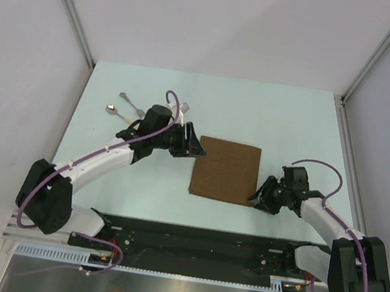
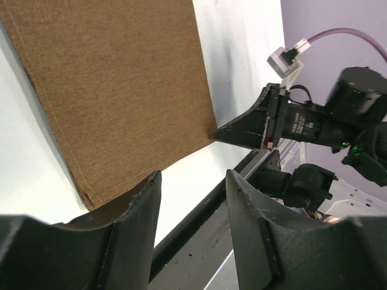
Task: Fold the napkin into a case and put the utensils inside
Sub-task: Pick up the top corner of the square-folded napkin from the center of the board.
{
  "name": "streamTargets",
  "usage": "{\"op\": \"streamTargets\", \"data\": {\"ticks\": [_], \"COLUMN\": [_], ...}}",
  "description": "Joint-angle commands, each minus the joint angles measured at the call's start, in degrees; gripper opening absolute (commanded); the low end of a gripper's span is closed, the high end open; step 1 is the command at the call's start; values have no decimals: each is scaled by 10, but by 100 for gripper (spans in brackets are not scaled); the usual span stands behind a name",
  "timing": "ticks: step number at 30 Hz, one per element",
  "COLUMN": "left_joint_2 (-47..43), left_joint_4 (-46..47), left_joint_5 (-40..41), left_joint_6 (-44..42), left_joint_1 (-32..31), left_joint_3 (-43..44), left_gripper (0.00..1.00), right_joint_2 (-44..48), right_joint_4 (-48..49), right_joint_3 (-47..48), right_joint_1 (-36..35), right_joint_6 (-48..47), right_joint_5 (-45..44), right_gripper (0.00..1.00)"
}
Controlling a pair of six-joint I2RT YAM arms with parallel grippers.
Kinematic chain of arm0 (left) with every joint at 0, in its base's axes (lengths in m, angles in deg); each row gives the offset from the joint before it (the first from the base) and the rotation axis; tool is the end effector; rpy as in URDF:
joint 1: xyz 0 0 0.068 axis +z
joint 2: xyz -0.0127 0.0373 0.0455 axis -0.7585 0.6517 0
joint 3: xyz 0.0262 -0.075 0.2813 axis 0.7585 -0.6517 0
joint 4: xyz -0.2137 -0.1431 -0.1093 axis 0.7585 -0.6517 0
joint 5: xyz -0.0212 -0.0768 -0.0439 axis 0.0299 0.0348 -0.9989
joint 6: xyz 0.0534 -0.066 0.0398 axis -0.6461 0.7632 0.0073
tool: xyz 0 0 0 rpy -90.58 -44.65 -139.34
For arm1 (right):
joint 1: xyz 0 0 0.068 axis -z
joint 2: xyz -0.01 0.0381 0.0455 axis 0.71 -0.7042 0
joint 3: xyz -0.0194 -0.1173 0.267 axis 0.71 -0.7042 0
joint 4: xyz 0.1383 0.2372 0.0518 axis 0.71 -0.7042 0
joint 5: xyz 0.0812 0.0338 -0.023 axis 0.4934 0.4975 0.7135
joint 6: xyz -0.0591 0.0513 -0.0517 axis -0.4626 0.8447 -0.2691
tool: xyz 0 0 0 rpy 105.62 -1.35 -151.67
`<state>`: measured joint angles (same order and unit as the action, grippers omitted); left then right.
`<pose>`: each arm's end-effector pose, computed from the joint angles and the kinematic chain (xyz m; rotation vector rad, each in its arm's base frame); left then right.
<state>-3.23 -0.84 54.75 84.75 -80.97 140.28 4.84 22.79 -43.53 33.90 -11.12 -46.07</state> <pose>0.2802 -0.2163 0.2473 0.0731 2.3755 -1.1797 0.2059 0.0727 0.1128 0.4981 2.6820 0.7674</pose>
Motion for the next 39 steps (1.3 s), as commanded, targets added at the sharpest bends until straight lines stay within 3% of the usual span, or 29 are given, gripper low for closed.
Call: {"op": "streamTargets", "data": {"ticks": [1, 5, 9, 11, 18, 23, 28, 30, 33, 37, 39], "left_joint_2": [-27, -22, -16, -14, 27, 98, 227, 263, 332, 392, 426], "left_joint_4": [5, 1, -11, -7, -15, -20, -59, -59, -70, -63, -61], "left_joint_5": [-1, 0, 1, 4, 14, 23, 30, 27, 8, -2, -21], "left_joint_6": [-5, -6, -15, -15, -23, -33, -76, -92, -100, -108, -97], "left_joint_1": [0, 1, 2, 2, 3, 3, 1, 0, -5, -24, -31], "left_joint_3": [16, 26, 43, 43, 76, 136, 229, 263, 312, 347, 364], "left_gripper": [52, 52, 52, 52, 52, 53, 56, 57, 58, 58, 58], "right_joint_2": [-5, -34, -36, -34, -96, -227, -371, -431, -441, -413, -363], "right_joint_4": [39, 49, 43, 26, -49, -25, 3, -22, -14, -92, -94], "right_joint_3": [-19, -19, -10, 1, 116, 240, 418, 513, 562, 579, 522], "right_joint_1": [0, 10, 22, 35, 130, 206, 225, 217, 203, 224, 247], "right_joint_6": [23, 24, 28, 17, -92, -212, -318, -312, -275, -222, -188], "right_joint_5": [-14, -17, -32, -53, -115, -184, -117, -80, -76, -130, -118], "right_gripper": [41, 28, 4, 1, 0, 0, 0, 5, 34, 47, 49]}}
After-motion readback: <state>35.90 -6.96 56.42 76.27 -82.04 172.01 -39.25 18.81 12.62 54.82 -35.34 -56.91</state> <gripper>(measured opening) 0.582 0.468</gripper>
